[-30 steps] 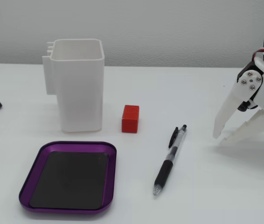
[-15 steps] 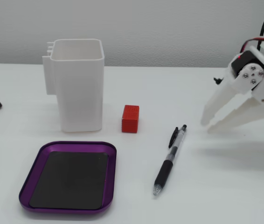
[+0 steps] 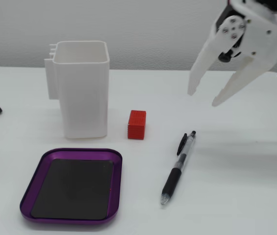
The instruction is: Pick up the pen and put it in the pen holder.
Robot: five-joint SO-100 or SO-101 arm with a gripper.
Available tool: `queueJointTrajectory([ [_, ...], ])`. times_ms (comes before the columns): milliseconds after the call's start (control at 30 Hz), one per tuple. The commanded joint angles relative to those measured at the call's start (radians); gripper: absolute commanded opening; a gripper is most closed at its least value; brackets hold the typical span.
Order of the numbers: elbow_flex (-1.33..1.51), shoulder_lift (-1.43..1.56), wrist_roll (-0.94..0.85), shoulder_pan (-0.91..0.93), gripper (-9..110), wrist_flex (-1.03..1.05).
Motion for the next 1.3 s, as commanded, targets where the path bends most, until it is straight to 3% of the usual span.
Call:
queueJointTrajectory([
  [0, -0.227, -0.272, 0.034, 0.003, 12, 0.051],
  [267, -0.468, -0.612, 0.143, -0.018, 14, 0.124],
  [500, -0.497, -0.650, 0.489, -0.163, 17, 0.109],
  [667, -0.482, -0.653, 0.595, -0.187, 17, 0.080],
  [1267, -0.164, -0.653, 0.606, -0.183, 17, -0.219],
])
